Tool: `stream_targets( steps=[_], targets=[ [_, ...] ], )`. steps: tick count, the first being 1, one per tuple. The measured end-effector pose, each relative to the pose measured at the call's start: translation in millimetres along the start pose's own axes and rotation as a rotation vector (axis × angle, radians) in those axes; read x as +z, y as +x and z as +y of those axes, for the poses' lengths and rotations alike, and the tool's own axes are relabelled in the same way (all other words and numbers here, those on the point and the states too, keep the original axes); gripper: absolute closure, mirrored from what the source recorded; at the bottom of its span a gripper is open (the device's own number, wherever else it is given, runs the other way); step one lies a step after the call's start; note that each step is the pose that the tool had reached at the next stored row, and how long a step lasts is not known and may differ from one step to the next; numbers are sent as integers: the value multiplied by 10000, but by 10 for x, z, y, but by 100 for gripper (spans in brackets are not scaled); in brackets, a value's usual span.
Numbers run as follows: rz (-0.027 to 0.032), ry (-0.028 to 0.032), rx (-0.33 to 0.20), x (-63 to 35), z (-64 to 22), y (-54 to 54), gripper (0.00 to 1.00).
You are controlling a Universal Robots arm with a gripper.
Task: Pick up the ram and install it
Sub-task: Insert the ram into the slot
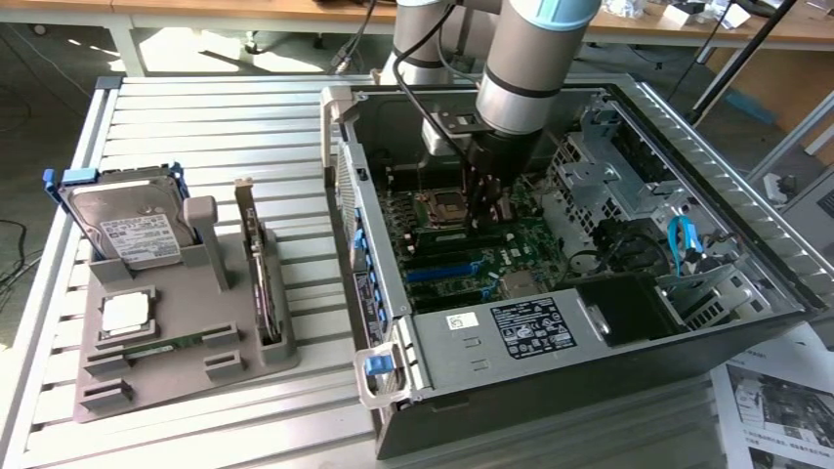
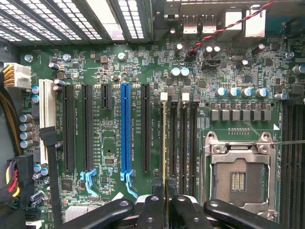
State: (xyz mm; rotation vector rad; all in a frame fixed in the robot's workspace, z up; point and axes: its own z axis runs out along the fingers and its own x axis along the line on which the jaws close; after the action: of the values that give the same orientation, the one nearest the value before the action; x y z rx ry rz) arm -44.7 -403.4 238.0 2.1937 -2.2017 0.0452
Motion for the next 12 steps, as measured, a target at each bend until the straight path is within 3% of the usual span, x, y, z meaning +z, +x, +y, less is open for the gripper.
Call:
stream_targets(
  steps=[12],
  targets=[
    [10, -20, -1, 30, -14, 1, 87]
  ],
)
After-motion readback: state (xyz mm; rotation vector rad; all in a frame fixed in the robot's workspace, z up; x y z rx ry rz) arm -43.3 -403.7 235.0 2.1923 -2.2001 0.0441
